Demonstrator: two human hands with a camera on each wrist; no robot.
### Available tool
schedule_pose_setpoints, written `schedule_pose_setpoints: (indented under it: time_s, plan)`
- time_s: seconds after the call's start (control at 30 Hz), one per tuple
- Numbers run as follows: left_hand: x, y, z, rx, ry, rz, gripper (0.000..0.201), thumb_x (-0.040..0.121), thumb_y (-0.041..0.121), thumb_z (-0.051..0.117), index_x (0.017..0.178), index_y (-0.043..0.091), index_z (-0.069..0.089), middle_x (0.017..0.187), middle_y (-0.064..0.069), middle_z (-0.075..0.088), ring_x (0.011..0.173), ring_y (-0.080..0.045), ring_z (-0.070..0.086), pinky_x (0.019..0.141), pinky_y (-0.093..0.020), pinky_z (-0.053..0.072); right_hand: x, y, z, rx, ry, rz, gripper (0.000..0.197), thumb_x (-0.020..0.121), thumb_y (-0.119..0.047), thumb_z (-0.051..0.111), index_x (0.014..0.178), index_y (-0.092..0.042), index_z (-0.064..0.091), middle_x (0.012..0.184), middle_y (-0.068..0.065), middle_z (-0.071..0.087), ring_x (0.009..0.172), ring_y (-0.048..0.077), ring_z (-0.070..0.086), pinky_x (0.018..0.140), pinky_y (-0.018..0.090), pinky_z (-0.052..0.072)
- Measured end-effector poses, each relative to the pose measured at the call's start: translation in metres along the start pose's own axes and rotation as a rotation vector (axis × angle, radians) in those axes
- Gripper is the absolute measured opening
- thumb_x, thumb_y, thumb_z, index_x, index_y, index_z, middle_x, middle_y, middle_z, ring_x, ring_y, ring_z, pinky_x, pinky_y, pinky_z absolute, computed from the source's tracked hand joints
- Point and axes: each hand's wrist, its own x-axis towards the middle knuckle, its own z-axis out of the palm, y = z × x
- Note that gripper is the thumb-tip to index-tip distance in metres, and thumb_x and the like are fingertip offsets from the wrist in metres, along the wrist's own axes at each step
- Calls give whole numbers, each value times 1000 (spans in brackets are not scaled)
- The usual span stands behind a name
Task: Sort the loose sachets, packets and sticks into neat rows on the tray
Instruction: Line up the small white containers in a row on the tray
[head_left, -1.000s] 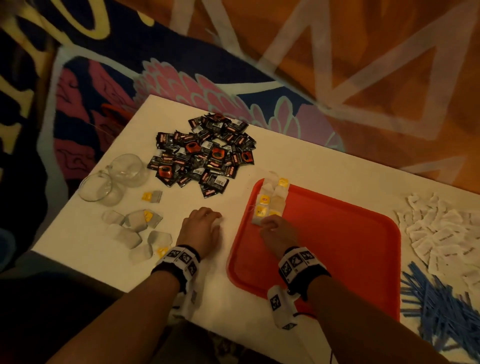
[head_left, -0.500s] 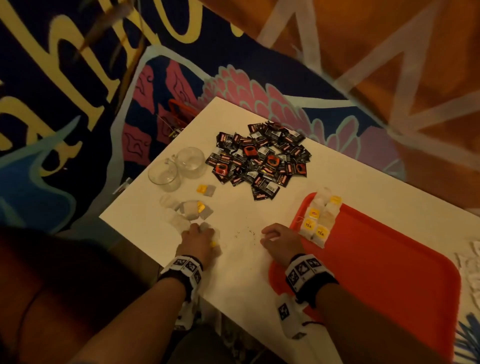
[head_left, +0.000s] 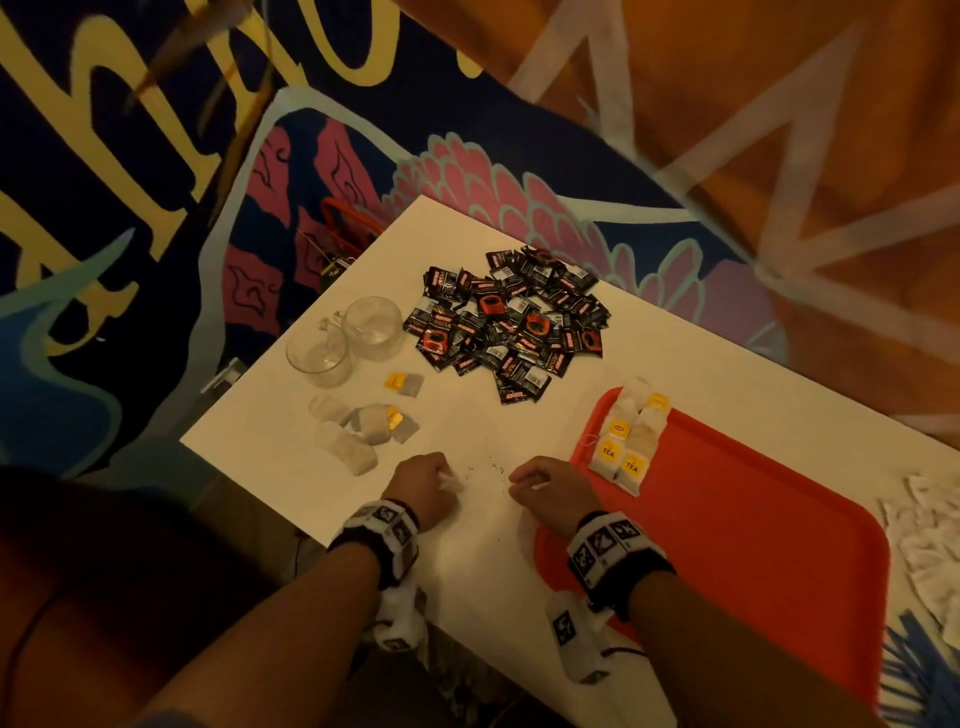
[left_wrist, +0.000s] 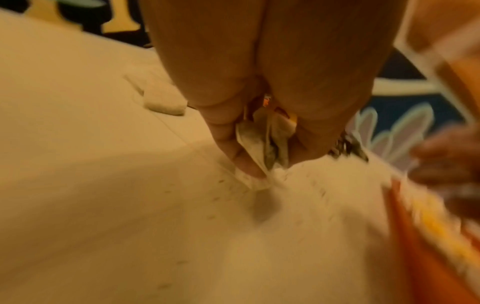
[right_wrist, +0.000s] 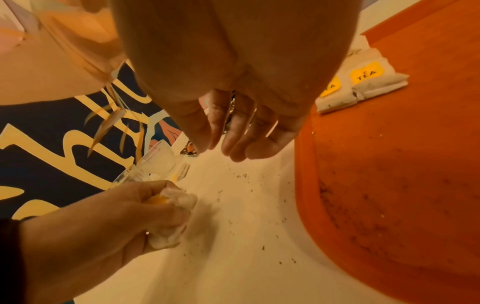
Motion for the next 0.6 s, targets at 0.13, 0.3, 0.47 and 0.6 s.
schedule_pose_setpoints:
  time_s: [0.13, 0.3, 0.47, 0.6]
  plan:
    - [2, 29, -16, -578, 34, -108, 11, 84, 16, 68, 81, 18, 58, 80, -4, 67, 77, -23, 64, 85, -48, 57, -5, -10, -15, 98, 53, -31, 8, 86, -16, 72, 89, -23, 68, 88, -9, 68, 80, 10, 63, 64, 17, 49]
    - [-1, 77, -32, -988, -37, -102, 21, 77, 12, 74, 97, 12, 65, 96, -16, 66, 90, -28, 64, 92, -53, 55, -14, -31, -36, 263, 133, -71, 26, 74, -30, 85, 92, -26, 66, 93, -3, 70, 76, 13, 66, 64, 28, 50]
    - [-5, 122, -37, -1207, -156, -10, 12, 94, 1, 60, 104, 6, 62, 92, -12, 65, 83, -20, 65, 76, -34, 56, -26, -43, -64, 324, 228, -114, 23, 75, -18, 83, 90, -22, 66, 84, -5, 70, 73, 10, 66, 62, 20, 48]
    - [-10, 152, -40, -1252, -217, 32, 13, 95, 1, 58, 106, 7, 60, 96, -12, 66, 86, -20, 66, 73, -31, 57, -38, -47, -86, 304, 320, -164, 14, 77, -12, 81, 79, -21, 70, 73, -7, 70, 70, 6, 65, 65, 20, 51]
